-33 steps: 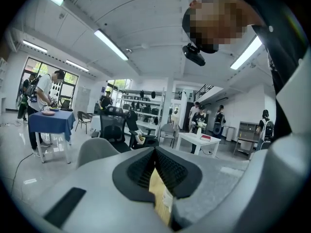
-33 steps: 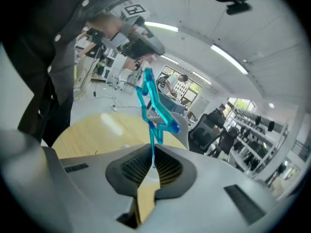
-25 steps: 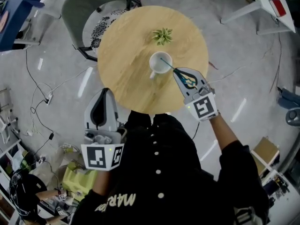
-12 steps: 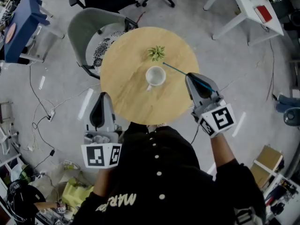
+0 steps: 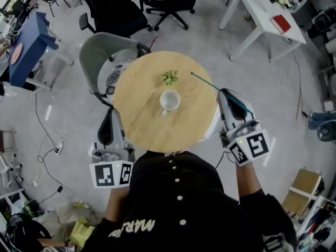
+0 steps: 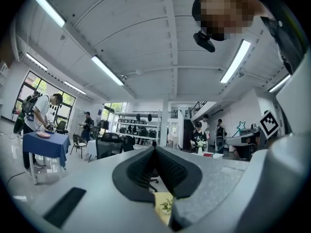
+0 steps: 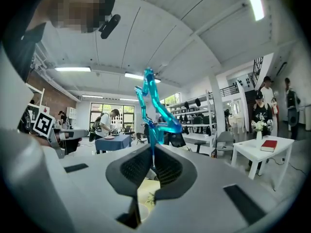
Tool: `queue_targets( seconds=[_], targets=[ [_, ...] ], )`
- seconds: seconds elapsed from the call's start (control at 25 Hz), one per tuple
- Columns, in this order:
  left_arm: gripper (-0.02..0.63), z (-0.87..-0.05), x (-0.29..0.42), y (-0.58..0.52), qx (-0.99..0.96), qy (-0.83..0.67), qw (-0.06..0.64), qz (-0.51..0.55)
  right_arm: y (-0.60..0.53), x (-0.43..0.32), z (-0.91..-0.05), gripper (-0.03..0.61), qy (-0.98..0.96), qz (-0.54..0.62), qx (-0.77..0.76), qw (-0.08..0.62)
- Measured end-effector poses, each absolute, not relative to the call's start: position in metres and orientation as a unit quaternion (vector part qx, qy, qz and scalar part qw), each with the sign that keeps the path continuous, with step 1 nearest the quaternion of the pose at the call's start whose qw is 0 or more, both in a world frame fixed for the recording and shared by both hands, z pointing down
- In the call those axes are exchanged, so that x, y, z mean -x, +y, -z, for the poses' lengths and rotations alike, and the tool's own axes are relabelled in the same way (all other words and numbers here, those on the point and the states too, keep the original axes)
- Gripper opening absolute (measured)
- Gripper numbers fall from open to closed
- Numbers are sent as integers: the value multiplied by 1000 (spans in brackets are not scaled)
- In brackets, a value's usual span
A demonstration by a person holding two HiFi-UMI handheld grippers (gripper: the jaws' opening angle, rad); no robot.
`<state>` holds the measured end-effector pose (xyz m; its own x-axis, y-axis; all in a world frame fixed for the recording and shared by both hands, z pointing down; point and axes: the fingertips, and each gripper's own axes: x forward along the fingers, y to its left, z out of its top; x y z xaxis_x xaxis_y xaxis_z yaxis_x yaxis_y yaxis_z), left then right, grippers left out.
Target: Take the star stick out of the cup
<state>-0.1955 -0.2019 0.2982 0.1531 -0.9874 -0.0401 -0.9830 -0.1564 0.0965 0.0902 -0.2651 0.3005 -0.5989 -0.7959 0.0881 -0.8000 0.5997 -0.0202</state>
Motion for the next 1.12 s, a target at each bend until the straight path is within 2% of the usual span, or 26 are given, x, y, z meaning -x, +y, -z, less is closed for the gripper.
queue_targets(
  seconds=[0.48,1.12],
  targets=[
    [3,-272,215,-191,-751,-660,-14,35,-242,-137,-243,20,-862,11,-506,-27],
    [3,-262,215,-189,-752,-657,-23,33,-236,-143,-236,20,-856,25,-516,-34]
  ],
)
